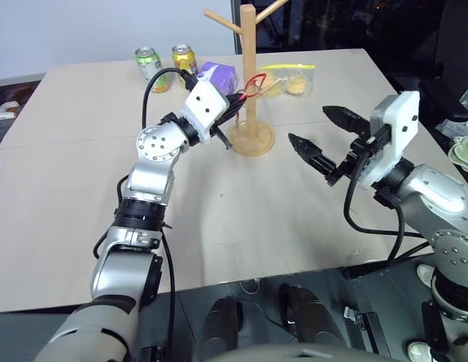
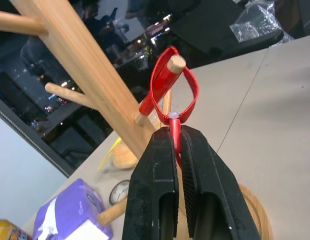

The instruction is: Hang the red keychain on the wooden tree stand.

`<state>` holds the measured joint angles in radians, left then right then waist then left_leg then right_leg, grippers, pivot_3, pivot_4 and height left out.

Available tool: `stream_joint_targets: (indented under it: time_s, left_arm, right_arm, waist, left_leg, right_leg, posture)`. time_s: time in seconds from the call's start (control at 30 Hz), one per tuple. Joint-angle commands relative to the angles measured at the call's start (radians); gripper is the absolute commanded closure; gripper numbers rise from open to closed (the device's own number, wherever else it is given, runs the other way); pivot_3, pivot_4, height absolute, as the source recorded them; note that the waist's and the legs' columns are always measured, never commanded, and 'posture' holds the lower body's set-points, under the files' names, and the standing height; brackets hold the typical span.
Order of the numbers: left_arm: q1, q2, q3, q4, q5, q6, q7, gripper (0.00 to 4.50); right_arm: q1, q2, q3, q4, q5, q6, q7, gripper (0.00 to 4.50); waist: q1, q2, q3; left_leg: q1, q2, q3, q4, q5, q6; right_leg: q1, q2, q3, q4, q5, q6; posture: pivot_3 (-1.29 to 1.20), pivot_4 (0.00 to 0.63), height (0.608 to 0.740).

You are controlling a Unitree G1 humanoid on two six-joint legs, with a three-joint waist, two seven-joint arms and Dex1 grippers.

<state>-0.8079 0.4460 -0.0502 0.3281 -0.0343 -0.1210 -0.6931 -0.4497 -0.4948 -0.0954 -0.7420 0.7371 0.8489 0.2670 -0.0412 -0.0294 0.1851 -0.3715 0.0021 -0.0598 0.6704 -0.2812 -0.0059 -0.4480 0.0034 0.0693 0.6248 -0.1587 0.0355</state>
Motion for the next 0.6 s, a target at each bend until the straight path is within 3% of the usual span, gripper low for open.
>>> stream_joint_targets:
  time_s: [0.03,0.3,0.33,0.37,0.6]
  left_arm:
    - [-0.018,0.004,0.007,-0.037,-0.003,-0.030,0.006,4.45]
    - [-0.010,0.019,0.004,-0.011,0.031,-0.010,0.010,4.45]
    - [-0.006,0.022,0.009,-0.012,0.022,0.001,0.002,3.79]
    - [-0.003,0.025,0.012,-0.013,0.015,0.010,-0.007,3.57]
    - [0.016,0.111,0.051,-0.043,-0.033,0.139,-0.089,0.42]
  right_arm:
    - [-0.006,-0.003,-0.011,-0.025,0.006,-0.021,0.003,0.00]
    - [-0.012,-0.004,-0.010,-0.022,0.009,-0.016,0.002,0.00]
    - [-0.012,-0.006,-0.011,-0.021,0.010,-0.015,0.003,0.00]
    - [-0.013,-0.007,-0.011,-0.020,0.010,-0.014,0.004,0.00]
    - [-0.007,-0.066,-0.030,0.021,0.002,-0.021,0.071,0.00]
  waist:
    - [0.000,0.000,0.000]
    - [0.000,0.000,0.000]
    - [0.000,0.000,0.000]
    - [0.000,0.000,0.000]
    - [-0.002,0.000,0.000]
  left_leg:
    - [0.000,0.000,0.000,0.000,0.000,0.000]
    - [0.000,0.000,0.000,0.000,0.000,0.000]
    - [0.000,0.000,0.000,0.000,0.000,0.000]
    - [0.000,0.000,0.000,0.000,0.000,0.000]
    - [0.000,0.000,0.000,0.000,0.000,0.000]
  right_leg:
    - [0.000,0.000,0.000,0.000,0.000,0.000]
    - [0.000,0.000,0.000,0.000,0.000,0.000]
    - [0.000,0.000,0.000,0.000,0.000,0.000]
    - [0.000,0.000,0.000,0.000,0.000,0.000]
    - [0.000,0.000,0.000,0.000,0.000,0.000]
  posture:
    - [0.00,0.150,0.740]
    - [0.00,0.150,0.740]
    - [0.00,0.150,0.740]
    - [0.00,0.150,0.740]
    - [0.00,0.150,0.740]
